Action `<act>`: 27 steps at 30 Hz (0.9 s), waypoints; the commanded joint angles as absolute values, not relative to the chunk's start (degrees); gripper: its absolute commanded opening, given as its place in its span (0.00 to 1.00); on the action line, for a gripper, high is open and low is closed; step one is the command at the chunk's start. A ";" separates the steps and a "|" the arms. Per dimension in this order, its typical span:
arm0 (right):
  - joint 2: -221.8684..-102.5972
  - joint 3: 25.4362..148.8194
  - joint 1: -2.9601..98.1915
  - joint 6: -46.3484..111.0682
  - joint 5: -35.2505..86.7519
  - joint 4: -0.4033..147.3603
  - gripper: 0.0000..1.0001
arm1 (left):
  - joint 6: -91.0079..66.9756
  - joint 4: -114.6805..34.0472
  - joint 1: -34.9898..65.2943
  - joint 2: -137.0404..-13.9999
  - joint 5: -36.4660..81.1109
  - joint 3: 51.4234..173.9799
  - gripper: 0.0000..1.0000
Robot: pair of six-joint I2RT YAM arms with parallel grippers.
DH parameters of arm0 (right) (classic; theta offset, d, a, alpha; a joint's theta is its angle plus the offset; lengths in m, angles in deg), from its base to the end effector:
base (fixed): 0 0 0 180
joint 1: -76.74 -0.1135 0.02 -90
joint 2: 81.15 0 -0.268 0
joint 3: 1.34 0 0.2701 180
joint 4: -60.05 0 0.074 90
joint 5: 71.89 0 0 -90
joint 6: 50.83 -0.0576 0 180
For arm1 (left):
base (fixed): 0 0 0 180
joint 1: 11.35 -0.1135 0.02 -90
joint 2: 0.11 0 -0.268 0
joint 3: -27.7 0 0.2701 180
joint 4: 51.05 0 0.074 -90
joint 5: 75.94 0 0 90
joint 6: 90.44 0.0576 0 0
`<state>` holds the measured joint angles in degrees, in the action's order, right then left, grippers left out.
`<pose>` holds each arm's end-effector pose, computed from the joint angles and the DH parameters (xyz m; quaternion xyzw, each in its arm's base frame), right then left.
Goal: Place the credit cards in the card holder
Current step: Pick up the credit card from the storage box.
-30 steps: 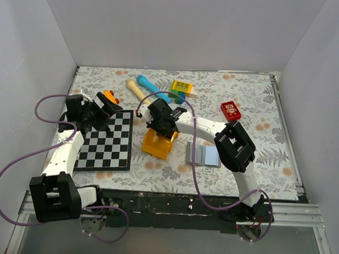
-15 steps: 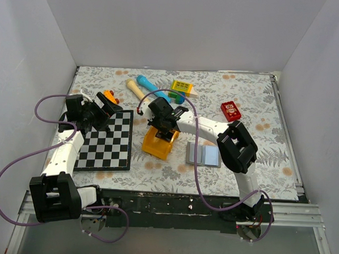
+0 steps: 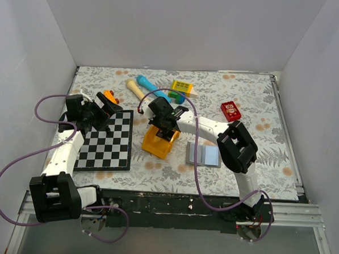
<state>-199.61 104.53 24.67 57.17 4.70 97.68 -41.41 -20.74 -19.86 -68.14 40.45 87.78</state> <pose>0.3145 0.3818 0.1903 -0.5036 0.7875 -0.0060 0.3552 0.2865 0.0170 0.2469 -0.2762 0.8373 -0.3159 0.3505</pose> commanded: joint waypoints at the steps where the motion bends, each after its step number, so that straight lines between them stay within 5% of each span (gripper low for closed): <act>1: -198.22 106.50 25.24 57.19 4.48 96.00 0.01 | -41.30 -21.87 -20.05 -67.17 41.13 87.91 0.98; 27: -189.53 106.86 31.04 48.41 20.56 97.32 0.01 | -41.31 -23.36 -19.96 -66.91 42.18 86.76 0.98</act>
<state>-194.29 105.12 29.26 51.97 14.54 98.23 -41.56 -21.59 -19.86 -68.14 40.69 87.54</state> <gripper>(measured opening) 0.031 0.981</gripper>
